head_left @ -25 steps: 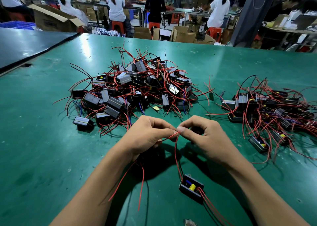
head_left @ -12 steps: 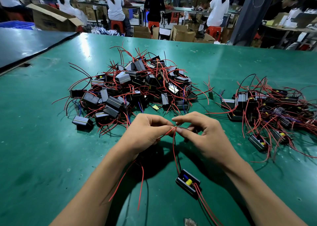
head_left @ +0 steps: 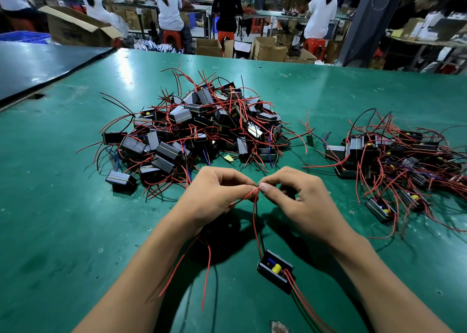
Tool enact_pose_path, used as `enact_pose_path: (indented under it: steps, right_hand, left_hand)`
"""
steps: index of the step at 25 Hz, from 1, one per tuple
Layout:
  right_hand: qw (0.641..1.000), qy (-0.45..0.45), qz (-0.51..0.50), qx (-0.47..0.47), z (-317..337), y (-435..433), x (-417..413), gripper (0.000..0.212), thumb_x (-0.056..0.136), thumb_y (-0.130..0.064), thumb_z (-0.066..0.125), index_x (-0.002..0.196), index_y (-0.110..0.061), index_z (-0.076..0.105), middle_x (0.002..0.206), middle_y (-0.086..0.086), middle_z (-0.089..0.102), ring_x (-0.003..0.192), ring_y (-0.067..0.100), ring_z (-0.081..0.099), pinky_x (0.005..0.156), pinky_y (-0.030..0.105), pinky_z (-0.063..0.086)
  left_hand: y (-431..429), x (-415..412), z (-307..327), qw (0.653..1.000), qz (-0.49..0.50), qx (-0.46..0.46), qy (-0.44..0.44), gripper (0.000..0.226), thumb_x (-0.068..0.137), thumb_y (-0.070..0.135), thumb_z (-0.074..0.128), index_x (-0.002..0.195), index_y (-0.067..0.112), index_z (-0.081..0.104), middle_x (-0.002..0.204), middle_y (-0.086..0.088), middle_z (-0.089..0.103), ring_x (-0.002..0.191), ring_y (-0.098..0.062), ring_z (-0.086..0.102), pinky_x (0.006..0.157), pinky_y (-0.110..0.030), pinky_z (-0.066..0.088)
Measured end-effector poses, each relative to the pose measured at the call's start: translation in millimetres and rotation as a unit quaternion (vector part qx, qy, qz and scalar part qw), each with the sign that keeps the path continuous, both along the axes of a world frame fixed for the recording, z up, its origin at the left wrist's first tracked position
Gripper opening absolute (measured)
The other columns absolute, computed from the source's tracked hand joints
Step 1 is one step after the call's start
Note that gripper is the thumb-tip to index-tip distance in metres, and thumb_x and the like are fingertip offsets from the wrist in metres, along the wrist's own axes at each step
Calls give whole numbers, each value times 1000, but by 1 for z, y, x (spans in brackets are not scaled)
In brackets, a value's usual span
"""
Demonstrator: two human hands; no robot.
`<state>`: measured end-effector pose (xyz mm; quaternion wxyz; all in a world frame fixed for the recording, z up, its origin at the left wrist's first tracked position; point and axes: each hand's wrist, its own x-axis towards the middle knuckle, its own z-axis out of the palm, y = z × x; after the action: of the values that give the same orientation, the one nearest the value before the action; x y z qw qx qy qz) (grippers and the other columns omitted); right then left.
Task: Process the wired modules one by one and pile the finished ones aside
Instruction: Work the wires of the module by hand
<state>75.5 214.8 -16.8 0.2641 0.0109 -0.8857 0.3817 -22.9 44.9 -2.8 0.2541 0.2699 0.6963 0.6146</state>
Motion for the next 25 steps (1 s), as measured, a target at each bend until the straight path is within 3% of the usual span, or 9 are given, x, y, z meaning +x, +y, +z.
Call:
enact_pose_path:
  steps: [2,4,7,11,14,18,22,25]
  right_hand:
    - [995,-64,-21,-73,1,-4,-1,17,93,-22,70,76,-24,72,62,-16,58,57,1,48,56,13,34]
    - [975,-135,-27,-176,3,-6,-3,24,93,-22,67,70,-17,70,53,-12,48,51,6,39,50,18,30]
    - [936,-190,-20,-297,5,-8,-5,28,91,-23,65,64,-17,69,51,-9,42,47,8,34,43,17,27]
    - [974,-113,-30,-195,4,-6,0,5,87,-24,76,84,-21,75,61,-10,61,51,6,49,50,17,40]
    - [996,-36,-22,-80,1,-1,1,20,82,-15,81,97,-27,75,82,-11,71,62,5,59,61,18,48]
    - [999,43,-8,32,-2,1,-1,13,82,-10,81,94,-13,79,86,-9,70,73,2,63,66,13,45]
    - [1000,6,-16,23,2,-1,2,6,89,-15,75,87,-21,74,77,-19,63,68,3,58,64,11,40]
    - [982,-110,-16,-150,4,-6,-2,16,93,-14,68,78,-19,70,60,-16,55,53,0,44,53,11,34]
  left_hand:
    - [1,0,0,1000,-5,-3,28,2,83,7,75,84,6,77,73,-5,75,64,-11,58,62,-20,42]
    - [2,1,-1,999,-14,-5,43,4,83,3,73,85,1,76,62,3,71,54,2,57,56,-8,40]
    - [3,2,-2,999,-12,-14,51,4,83,2,73,85,0,76,55,9,66,45,7,49,48,-4,34]
    - [3,-1,-3,999,15,-16,42,3,83,9,75,83,7,77,70,-1,75,54,3,58,53,-6,40]
    - [3,-2,-5,1000,18,-8,15,6,82,14,77,85,8,77,77,-5,76,59,0,61,54,-8,42]
    - [3,-3,-7,1000,12,-8,-13,5,83,14,77,84,9,77,79,-8,76,53,1,58,49,-7,38]
    - [2,-3,-7,1000,5,-9,-13,6,82,16,77,84,11,77,79,-8,76,50,2,54,47,-8,36]
    - [5,-1,-7,1000,2,-1,1,4,83,11,75,85,8,77,77,-8,75,48,3,53,48,-6,36]
